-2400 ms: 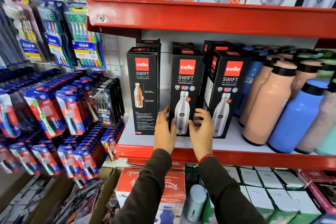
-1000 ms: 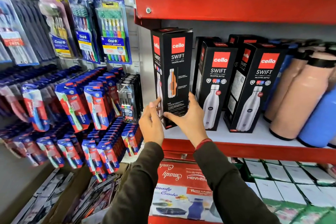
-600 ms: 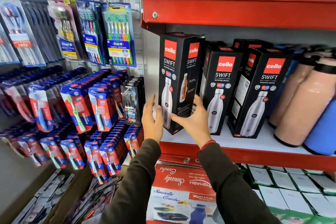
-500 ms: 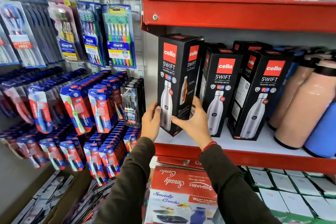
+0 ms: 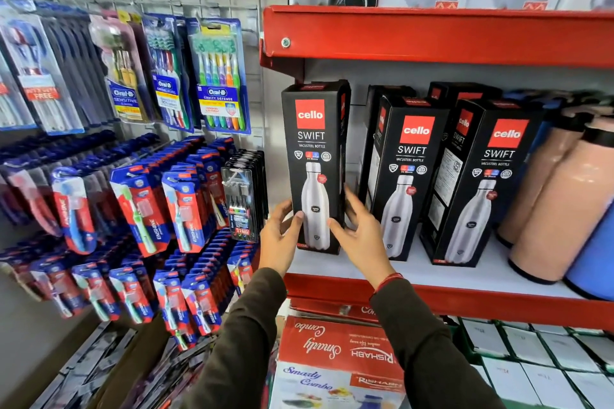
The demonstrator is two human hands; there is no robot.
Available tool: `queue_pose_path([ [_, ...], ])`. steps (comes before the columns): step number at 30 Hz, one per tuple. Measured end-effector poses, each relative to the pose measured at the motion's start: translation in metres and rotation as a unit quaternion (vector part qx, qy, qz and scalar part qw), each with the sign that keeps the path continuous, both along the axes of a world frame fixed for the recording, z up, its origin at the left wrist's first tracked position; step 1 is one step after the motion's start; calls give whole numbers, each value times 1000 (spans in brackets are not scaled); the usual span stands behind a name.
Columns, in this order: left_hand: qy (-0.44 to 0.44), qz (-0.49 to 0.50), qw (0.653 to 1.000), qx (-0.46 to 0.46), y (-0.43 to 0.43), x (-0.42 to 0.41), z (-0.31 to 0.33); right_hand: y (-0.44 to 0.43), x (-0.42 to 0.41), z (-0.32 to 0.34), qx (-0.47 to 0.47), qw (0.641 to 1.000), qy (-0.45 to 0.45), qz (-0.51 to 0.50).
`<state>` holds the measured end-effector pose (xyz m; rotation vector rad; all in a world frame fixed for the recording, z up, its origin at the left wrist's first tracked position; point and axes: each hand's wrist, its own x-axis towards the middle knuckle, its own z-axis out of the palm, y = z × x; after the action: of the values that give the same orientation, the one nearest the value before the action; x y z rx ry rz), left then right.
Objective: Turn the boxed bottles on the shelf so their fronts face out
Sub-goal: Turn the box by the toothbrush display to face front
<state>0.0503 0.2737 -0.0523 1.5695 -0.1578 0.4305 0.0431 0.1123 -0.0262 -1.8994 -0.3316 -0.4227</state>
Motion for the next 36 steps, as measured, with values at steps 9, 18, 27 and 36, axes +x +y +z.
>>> queue_pose_path([
  [9,-15,11,1000,17,-10,-2,-4,4,5,-10,-9,999,14,-28],
  [18,-3,57,998,19,-15,0,-3,8,3,-13,19,998,7,-63],
  [27,18,73,997,24,-13,-9,0,4,-8,-13,76,995,43,-55],
  [36,10,93,996,-4,-12,-41,-5,-2,-38,-21,118,991,40,-43],
])
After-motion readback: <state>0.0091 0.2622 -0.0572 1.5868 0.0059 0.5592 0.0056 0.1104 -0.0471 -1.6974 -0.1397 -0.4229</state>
